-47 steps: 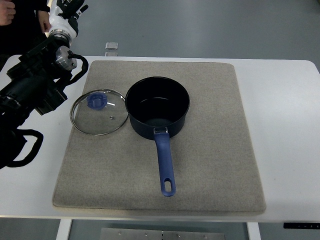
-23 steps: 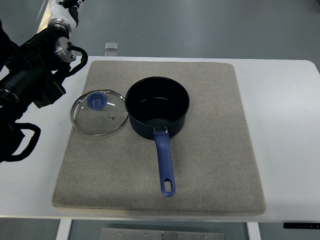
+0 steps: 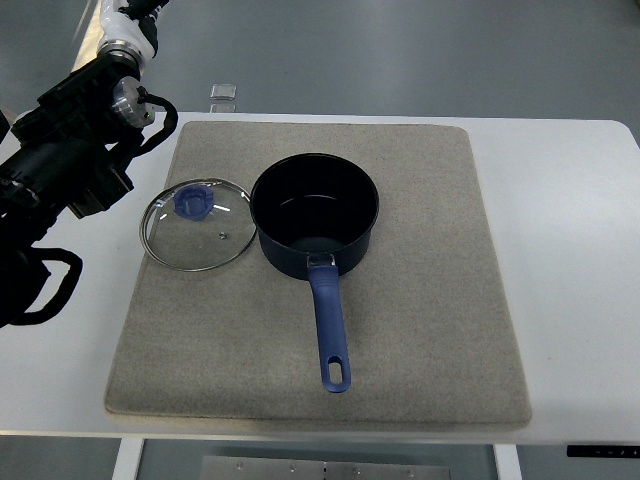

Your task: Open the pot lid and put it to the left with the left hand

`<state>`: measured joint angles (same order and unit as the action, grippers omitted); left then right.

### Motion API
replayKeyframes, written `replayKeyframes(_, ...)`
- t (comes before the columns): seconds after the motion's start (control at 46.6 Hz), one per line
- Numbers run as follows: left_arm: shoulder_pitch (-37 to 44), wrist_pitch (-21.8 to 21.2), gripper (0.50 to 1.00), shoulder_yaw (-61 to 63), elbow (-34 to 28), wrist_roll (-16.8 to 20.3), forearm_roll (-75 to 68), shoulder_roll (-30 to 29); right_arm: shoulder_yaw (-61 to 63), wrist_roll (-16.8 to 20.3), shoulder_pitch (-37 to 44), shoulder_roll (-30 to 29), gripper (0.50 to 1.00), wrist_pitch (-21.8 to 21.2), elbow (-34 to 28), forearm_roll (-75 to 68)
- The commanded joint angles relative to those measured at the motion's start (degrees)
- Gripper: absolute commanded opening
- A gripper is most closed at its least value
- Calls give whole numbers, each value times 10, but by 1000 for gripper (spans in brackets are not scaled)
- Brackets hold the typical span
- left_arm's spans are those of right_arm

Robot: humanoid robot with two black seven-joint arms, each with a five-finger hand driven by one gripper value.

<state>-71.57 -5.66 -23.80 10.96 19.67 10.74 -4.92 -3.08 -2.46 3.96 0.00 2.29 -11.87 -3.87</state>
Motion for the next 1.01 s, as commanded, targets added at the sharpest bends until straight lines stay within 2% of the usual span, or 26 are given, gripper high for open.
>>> replayKeyframes(0.0, -5, 6, 947, 70, 1, -1, -18, 3, 0, 0, 0, 0, 915, 0, 0, 0)
replayKeyframes(0.107, -7, 9, 960, 140, 0, 0, -31, 6, 0, 0, 0, 0, 915, 0, 0, 0)
replayKeyframes(0.258, -16, 7, 988, 140, 0, -1, -27, 4, 0, 0, 0, 0, 915, 0, 0, 0)
replayKeyframes(0.987, -23, -7, 986, 131, -5, 7, -23, 6, 0, 0, 0, 0, 915, 0, 0, 0)
